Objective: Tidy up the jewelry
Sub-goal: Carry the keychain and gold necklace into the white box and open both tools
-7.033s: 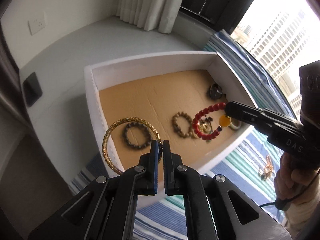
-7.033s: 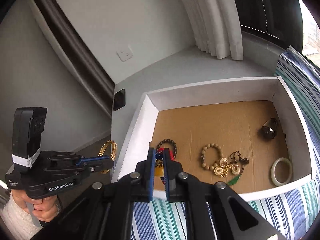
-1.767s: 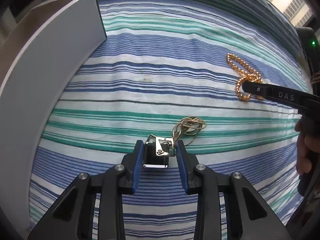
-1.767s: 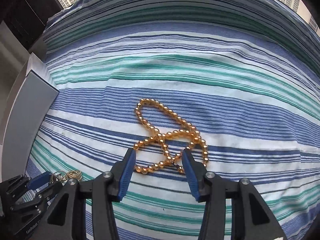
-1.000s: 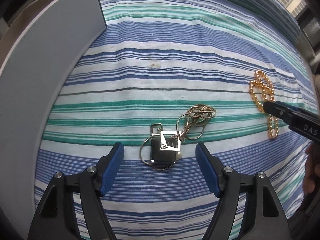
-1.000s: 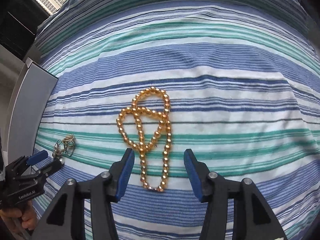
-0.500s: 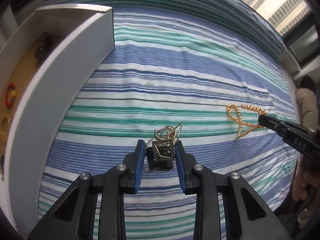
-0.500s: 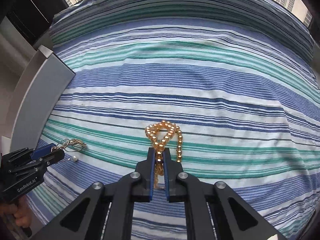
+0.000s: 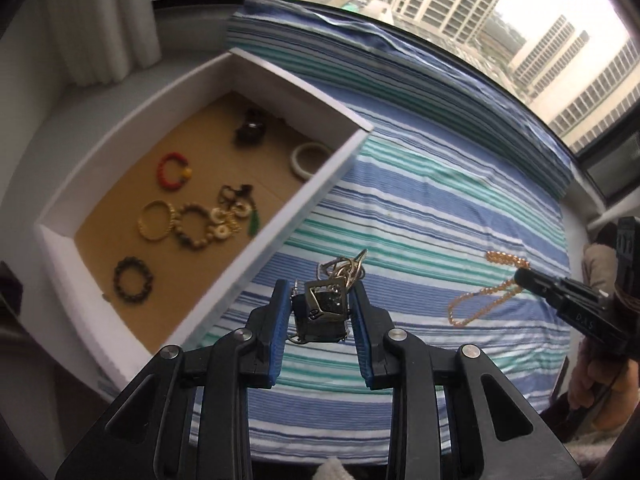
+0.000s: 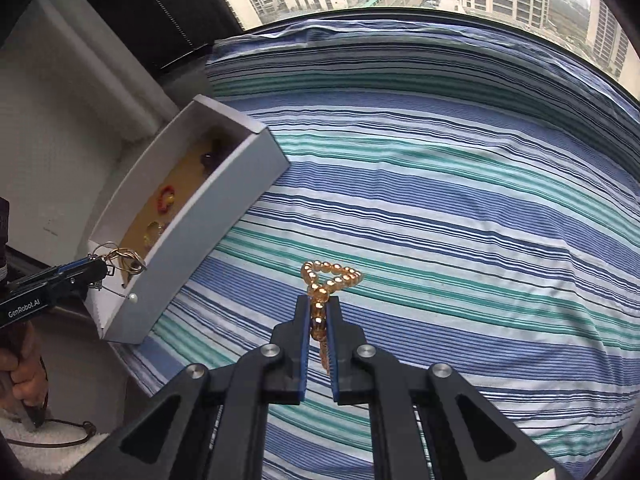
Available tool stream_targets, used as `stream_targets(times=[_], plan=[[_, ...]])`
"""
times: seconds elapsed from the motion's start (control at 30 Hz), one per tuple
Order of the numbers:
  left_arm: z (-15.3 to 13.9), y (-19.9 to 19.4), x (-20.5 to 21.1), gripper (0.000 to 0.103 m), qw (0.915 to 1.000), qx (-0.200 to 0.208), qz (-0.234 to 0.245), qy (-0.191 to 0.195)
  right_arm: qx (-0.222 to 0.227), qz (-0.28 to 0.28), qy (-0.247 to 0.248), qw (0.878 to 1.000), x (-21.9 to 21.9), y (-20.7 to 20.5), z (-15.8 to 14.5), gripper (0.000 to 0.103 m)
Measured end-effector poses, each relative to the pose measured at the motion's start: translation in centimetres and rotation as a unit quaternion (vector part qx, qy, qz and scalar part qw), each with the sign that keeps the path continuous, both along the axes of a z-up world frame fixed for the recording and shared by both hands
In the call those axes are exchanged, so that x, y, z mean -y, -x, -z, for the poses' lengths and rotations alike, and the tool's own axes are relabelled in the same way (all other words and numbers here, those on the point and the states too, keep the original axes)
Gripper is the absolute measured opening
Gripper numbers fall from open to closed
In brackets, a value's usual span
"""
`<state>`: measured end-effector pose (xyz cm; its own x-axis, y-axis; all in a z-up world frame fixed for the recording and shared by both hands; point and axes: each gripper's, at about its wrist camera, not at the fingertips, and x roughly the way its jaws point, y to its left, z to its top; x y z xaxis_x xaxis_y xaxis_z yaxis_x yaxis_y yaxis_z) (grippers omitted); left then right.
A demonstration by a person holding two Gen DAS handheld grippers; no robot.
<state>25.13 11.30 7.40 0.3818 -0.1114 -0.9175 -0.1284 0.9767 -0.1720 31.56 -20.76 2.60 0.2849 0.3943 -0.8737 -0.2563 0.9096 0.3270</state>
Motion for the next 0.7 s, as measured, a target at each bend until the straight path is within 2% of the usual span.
stream_targets(times=[0.23,0.4,0.57,0.7], plan=[[0.3,0.7,-9.6,0.029,0.996,0.002,-0.086,-0.024,0.024,-0.073,-0.046,0.996,-11.9,-1.5,-3.1,0.008],[2.1,0.1,-12.4,0.029,0.994,-0.008,-0.106,-0.025,0.039,-0.104,-0.071,0.991,-19.9,-5.0,-4.2,0.008],[4.6,-0.7,-13.9,0.029,0.993,-0.022,-0.114,-0.021,0.042,-0.121,-0.069,0.989,-26.0,-9.4,-2.9,0.008],[7.1,-1.2,-14.4,0.029,0.9917,-0.04,-0.121,-0.017,0.033,-0.141,-0.044,0.989,-29.1,-12.0,0.0,0.008]])
